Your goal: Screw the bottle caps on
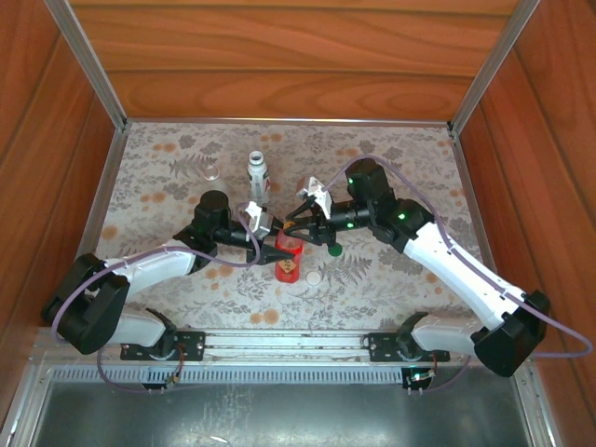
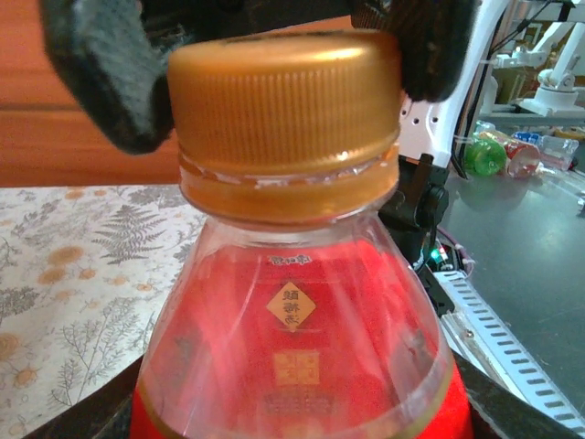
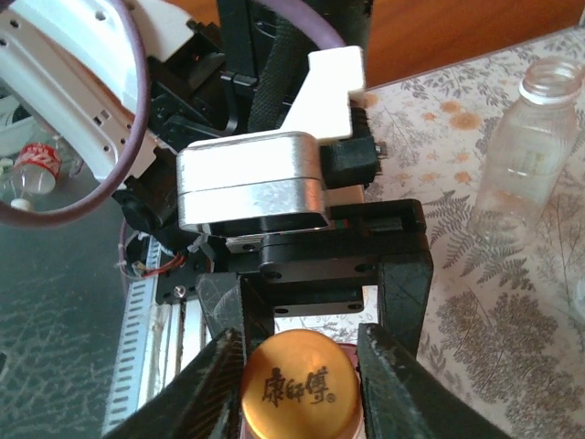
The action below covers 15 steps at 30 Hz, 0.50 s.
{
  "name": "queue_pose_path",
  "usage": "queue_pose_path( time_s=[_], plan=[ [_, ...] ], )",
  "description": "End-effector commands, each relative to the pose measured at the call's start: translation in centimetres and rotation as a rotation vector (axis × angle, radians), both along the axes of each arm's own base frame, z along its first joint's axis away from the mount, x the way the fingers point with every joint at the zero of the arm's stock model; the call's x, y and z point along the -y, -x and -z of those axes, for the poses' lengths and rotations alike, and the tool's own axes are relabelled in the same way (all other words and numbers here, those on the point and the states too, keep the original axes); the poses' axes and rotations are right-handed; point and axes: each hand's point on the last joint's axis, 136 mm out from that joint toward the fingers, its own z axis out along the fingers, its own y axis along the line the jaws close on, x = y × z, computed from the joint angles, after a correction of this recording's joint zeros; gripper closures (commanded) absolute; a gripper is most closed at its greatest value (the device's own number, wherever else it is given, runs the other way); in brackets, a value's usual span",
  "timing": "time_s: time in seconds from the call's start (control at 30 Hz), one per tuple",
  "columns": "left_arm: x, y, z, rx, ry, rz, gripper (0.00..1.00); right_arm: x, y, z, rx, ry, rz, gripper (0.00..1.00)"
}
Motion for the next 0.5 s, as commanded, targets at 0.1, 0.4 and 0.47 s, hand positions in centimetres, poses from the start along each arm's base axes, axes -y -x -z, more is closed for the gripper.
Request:
queue_pose_path(
  time_s=[0.1, 0.4, 0.47],
  plan=[
    [0.2, -0.8, -1.9, 0.056, 0.034, -0.032, 0.43, -0.1, -0.1, -0.4, -0.001, 0.01, -0.008, 0.8],
    [-0.9, -9.4, -2.6, 0.134, -0.001, -0.548, 0.43, 1.3, -9.0, 2.6, 0.03, 0.185, 0.526, 0.83],
    [-1.7, -11.2, -2.8, 0.14, -0.01, -0.663, 0.44, 1.9, -11.0, 3.6, 0.055, 0.252, 0.681, 0.86]
  ],
)
